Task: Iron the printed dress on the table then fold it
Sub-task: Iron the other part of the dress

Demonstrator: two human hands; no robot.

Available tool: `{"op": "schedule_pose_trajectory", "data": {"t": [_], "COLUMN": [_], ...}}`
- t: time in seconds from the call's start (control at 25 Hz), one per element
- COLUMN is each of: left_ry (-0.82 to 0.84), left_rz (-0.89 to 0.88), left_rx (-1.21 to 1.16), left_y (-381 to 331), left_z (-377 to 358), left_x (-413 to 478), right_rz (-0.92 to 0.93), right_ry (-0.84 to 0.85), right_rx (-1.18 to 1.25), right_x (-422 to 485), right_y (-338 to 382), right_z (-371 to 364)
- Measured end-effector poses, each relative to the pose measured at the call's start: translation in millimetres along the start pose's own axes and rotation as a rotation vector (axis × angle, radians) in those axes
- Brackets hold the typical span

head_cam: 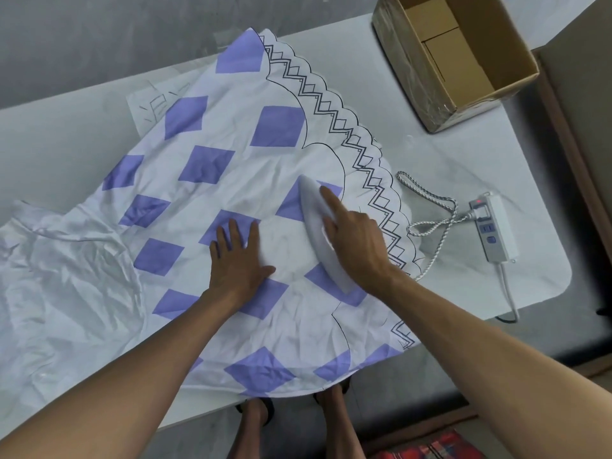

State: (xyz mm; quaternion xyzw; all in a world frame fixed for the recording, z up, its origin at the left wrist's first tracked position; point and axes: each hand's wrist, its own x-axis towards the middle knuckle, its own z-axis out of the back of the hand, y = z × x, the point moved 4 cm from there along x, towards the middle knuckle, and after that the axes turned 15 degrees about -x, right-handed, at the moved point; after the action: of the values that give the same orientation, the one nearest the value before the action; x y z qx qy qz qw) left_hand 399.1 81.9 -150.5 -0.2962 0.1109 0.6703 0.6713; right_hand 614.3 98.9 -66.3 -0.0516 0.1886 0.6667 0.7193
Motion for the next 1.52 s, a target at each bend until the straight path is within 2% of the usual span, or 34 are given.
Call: {"op": "schedule_pose_trajectory", "data": {"t": [0.16,0.4,0.52,0.76,0.88,1.0,1.12,1.24,1.36,1.52], "left_ry": [0.063,0.131,0.152,-0.211,-0.347,-0.329,-0.247,-0.238,-0.293,-0.497], "left_rz": [0.035,0.080,0.087,0.040,0.103,0.209,0.283,0.229,0.208,0.323], "left_rx": [0.022,-0.021,-0.082,-0.402,-0.494,-0.514,-0.404,-0.253,-0.314,-0.465], "left_y": [0.1,-5.0,-8.0,-0.6,20.5,48.1,66.4,73.7,74.7,88.1], "left_z": [-2.5,2.8,16.6,95.2,146.2,181.2,194.0,203.5,214.8,246.8], "left_x": [2.9,2.9,3.9,44.0,107.1,167.5,200.8,215.1,220.4,235.1], "right_rz": [-0.043,-0.335,-0.330,-0.119,-0.129,-0.194,-0.257,-0.310,-0.337,-0.339], "right_ry": [0.020,-0.052,-0.049,-0.067,-0.079,-0.036,-0.010,0.000,0.011,-0.018], "right_rx": [-0.060,0.004,0.023,0.123,0.194,0.207,0.257,0.291,0.308,0.275], "right_x": [-5.3,-5.6,-12.8,15.7,42.2,67.9,90.6,105.2,109.5,111.1], "right_y": [-12.2,-86.0,-91.8,-25.2,1.6,11.9,8.5,9.5,12.0,12.4], "right_z": [-14.6,-1.4,12.0,50.3,58.8,55.0,49.4,44.9,42.8,46.4]}}
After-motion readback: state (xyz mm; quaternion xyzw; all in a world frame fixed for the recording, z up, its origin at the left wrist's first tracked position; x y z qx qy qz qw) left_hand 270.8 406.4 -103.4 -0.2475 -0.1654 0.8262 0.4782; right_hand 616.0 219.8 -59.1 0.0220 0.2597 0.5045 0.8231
